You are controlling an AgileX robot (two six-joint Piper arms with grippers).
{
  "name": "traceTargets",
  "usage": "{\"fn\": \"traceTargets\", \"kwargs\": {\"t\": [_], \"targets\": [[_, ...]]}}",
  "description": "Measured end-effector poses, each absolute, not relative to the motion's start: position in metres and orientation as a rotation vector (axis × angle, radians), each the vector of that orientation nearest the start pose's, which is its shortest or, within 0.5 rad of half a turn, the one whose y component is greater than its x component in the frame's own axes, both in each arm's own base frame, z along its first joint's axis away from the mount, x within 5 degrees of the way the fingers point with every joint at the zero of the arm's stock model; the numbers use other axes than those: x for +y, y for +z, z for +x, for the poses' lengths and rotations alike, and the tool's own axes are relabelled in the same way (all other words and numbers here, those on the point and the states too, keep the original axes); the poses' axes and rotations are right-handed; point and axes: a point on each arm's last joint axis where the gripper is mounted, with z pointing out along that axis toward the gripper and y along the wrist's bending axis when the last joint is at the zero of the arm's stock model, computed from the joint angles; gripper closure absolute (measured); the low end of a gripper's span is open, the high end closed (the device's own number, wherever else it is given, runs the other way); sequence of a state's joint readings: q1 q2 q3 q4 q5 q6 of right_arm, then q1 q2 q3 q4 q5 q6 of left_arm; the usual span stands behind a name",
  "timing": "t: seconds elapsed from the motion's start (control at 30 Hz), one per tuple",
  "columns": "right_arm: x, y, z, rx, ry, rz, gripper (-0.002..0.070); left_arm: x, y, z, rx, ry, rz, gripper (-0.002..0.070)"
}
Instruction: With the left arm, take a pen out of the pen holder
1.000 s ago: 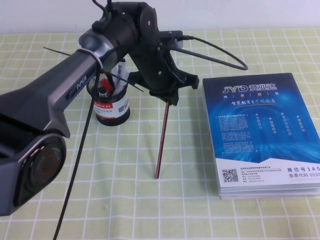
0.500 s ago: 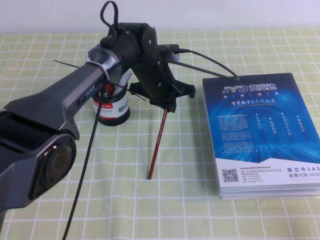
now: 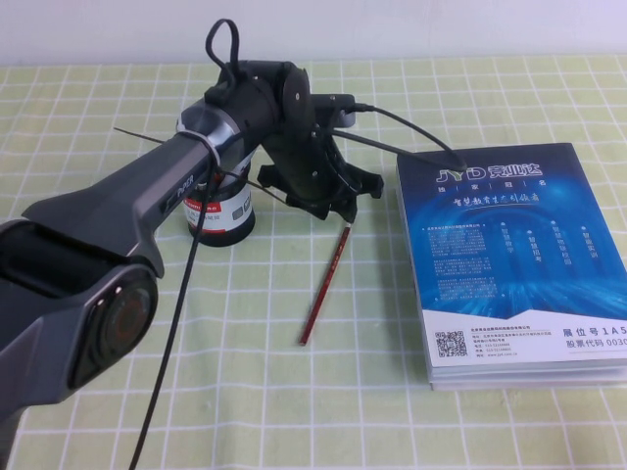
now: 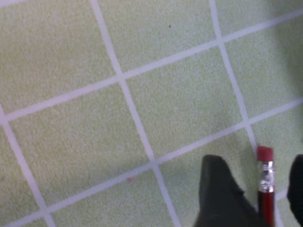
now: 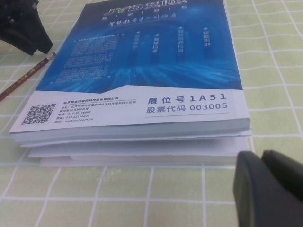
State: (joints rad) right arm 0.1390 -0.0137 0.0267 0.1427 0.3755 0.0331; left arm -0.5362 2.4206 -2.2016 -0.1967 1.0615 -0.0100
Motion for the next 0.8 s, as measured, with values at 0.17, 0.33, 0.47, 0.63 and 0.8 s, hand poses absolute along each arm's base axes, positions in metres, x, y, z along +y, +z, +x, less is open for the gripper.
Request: {"fn": "traceTargets", "kwargs": {"t": [0.17, 0.33, 0.47, 0.63, 0.8], "targets": [[0.012, 0.172, 0.051, 1.876, 0.259, -0.011, 0.0691, -0.278, 0.191, 0.441, 2.723, -0.395, 0.646, 0.034], [0.012, 0.172, 0.051, 1.876, 0.259, -0.011, 0.0691, -0.272, 0.229, 0.431, 2.681, -0.363, 0.679, 0.0358], [0.012, 0.172, 0.051, 1.876, 0.259, -0.011, 0.0691, -0.263, 0.282, 0.408, 2.575, -0.352, 0.697, 0.0524], [0.012, 0.172, 0.051, 1.876, 0.259, -0.011, 0.0691, -0.242, 0.326, 0.369, 2.448, -0.36, 0.693, 0.0658], [0.012, 0.172, 0.051, 1.876, 0.259, -0.011, 0.0691, -0.209, 0.341, 0.318, 2.38, -0.363, 0.668, 0.0675]]}}
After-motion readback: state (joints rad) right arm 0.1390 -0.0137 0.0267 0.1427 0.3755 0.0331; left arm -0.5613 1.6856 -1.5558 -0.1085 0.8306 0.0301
